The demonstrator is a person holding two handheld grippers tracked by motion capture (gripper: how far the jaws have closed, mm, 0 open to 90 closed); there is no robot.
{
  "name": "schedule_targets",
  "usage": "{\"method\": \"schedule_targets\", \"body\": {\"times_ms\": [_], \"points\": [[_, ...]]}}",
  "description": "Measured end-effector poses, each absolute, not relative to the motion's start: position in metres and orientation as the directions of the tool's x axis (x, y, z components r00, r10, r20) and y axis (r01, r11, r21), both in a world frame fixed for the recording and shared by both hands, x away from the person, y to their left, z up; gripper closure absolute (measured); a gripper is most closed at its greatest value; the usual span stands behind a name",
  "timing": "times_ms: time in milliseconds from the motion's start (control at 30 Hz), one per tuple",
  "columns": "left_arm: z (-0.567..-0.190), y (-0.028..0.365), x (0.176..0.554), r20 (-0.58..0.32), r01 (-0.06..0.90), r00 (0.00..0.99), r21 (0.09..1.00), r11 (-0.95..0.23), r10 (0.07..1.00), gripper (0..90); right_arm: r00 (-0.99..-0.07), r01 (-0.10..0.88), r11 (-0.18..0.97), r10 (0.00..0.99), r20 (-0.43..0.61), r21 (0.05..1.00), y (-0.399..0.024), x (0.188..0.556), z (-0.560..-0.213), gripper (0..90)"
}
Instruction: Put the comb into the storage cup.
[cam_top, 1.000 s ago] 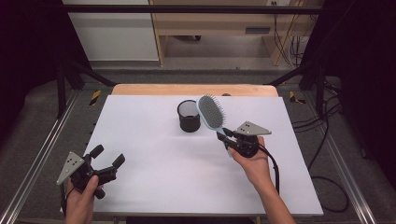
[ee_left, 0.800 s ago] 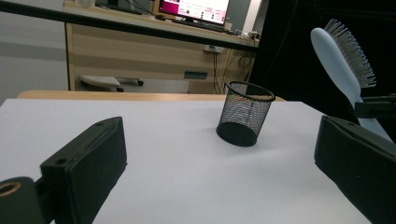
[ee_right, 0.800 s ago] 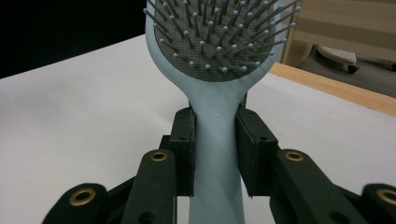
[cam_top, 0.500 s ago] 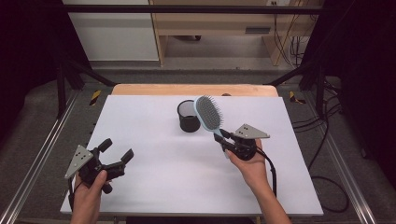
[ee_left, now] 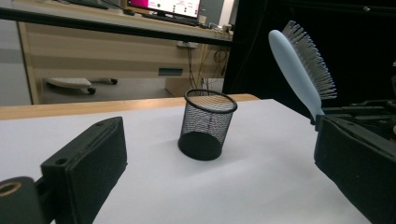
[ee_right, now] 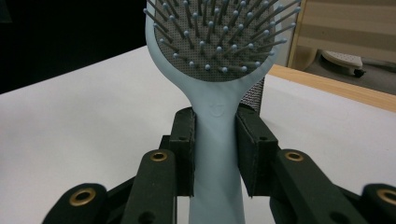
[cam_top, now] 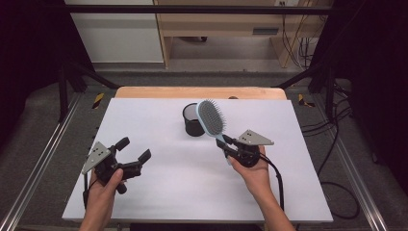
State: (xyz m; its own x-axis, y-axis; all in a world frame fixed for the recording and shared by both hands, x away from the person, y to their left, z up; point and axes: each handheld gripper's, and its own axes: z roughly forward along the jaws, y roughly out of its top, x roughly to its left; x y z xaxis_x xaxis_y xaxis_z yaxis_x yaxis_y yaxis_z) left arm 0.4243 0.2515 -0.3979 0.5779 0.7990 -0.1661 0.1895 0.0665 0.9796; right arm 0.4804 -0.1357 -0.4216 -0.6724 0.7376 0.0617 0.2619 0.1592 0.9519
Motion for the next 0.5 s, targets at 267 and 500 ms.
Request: {"method": "schedule_targets", "body": {"times_ms": [267,500], "points": [[-0.387,0.229,0.433,-0.148,0.182,0.62,0.982,0.042,0.77,1.8,-0.686,0.241,0.152,0.725,0.057,0.959,-0.129,0.479,-0.424,69.5],[-0.382,0.213,0.437,-0.141,0.182,0.647,0.983,0.028,0.749,1.8,-0.688,0.229,0.143,0.723,0.056,0.963,-0.122,0.478,-0.425,69.5]]}}
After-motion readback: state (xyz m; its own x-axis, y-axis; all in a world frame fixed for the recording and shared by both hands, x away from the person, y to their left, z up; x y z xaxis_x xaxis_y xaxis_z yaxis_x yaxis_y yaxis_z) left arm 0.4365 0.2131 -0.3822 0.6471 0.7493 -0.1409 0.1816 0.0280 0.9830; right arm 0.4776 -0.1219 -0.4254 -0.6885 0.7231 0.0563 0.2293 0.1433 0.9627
